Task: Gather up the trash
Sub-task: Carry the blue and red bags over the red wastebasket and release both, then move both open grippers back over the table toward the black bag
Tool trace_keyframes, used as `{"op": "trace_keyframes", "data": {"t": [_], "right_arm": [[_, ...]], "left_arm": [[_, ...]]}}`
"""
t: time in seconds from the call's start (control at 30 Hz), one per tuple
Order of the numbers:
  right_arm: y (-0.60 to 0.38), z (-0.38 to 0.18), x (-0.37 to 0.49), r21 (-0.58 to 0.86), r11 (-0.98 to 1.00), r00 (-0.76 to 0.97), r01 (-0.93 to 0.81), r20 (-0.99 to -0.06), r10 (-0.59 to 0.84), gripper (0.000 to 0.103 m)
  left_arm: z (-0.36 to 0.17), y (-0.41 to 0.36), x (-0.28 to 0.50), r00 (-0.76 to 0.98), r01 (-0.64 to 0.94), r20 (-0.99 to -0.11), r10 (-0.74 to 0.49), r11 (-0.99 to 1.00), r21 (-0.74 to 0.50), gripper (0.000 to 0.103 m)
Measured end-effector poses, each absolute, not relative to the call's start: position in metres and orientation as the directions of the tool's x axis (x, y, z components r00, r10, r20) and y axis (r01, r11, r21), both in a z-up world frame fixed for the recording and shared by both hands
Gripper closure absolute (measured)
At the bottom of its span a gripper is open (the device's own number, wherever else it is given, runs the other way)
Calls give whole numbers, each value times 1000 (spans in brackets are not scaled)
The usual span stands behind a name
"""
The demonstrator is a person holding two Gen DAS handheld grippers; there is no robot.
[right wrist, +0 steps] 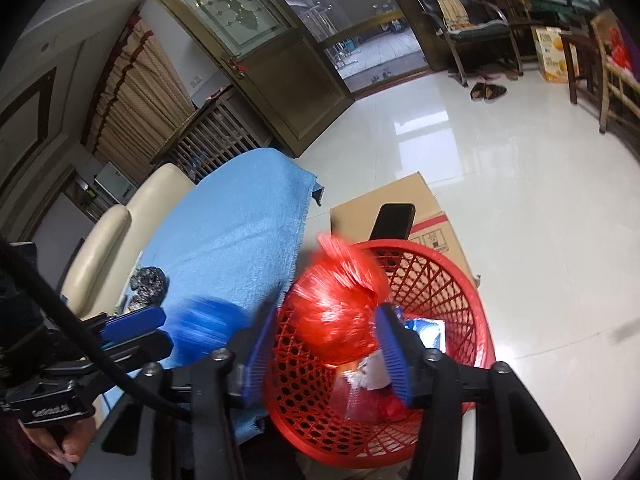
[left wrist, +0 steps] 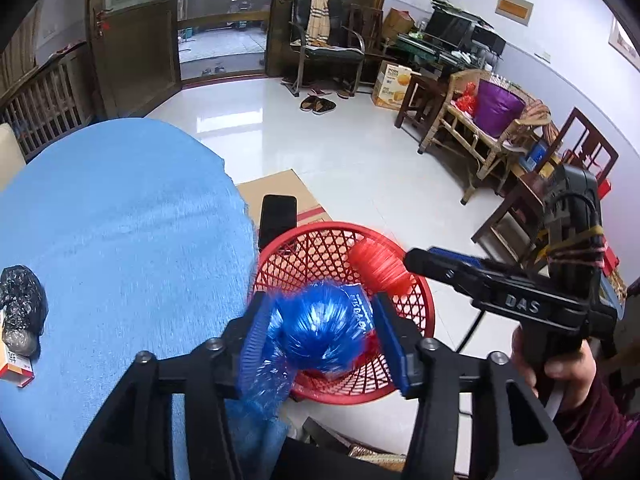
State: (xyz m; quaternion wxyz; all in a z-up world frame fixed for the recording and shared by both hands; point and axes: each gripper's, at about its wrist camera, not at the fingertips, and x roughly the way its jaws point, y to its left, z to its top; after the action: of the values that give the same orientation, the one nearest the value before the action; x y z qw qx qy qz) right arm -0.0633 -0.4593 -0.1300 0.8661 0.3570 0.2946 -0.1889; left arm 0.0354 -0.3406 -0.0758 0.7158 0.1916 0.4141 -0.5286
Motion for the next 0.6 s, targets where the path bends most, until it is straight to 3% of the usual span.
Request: {"op": "trace_keyframes", "data": {"t": [0.2, 0.43, 0.6], "right_arm": [[-461, -129, -67, 527, 653, 763, 544, -635, -122, 43], [-453, -127, -57, 514, 672, 757, 532, -645, -106, 43], [-439, -123, -43, 495, 700, 751, 515, -654, -90, 43]], "left_arm": [[-74, -331, 40, 138, 912, -783, -607, 387, -139, 41], [-64, -301, 43, 311, 882, -761, -570, 471, 8, 38], [-56, -275, 57, 393, 842, -736, -551, 538, 46, 37]]}}
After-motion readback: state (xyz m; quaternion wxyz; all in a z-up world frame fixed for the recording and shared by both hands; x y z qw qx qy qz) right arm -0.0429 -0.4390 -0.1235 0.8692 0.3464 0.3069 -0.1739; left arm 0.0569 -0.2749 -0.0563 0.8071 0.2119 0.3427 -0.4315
